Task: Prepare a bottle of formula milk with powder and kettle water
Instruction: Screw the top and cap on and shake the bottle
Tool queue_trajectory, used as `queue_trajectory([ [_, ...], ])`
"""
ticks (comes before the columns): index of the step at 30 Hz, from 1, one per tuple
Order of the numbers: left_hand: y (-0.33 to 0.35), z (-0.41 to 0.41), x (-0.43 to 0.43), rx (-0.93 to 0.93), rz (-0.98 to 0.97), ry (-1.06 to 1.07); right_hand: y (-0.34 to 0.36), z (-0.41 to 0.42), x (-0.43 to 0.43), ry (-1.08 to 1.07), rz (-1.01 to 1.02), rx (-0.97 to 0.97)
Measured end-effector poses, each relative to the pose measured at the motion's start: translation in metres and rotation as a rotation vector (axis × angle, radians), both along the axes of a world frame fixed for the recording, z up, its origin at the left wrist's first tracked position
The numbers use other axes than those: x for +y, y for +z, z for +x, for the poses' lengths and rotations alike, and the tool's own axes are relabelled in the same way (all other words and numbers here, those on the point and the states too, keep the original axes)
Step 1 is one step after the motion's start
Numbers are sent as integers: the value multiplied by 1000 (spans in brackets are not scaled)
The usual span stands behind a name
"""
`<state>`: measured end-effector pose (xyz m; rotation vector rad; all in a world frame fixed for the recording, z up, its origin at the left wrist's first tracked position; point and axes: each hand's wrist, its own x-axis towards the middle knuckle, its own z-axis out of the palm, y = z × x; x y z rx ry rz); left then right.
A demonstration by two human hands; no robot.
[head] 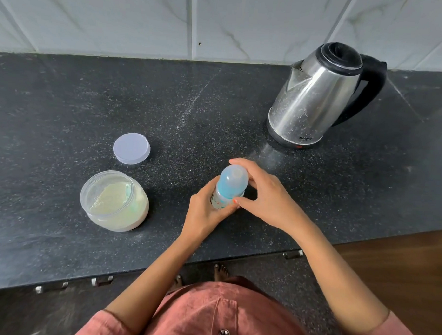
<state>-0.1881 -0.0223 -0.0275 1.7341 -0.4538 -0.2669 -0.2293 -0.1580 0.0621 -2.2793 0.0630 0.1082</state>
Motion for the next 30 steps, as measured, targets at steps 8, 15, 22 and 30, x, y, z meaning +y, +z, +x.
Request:
queue_trajectory([
  [8, -2, 1, 0, -9, -7, 6, -14, 2, 12, -203, -133, -131],
  [15, -2, 1, 1, -19, -1, -1, -13, 2, 1, -10, 62, 14],
  [22, -3, 1, 1, -18, 7, 9, -22, 2, 2, -166, 48, -105],
  [30, -1, 0, 1, -14, -4, 4, -29, 3, -2, -104, 199, -84],
])
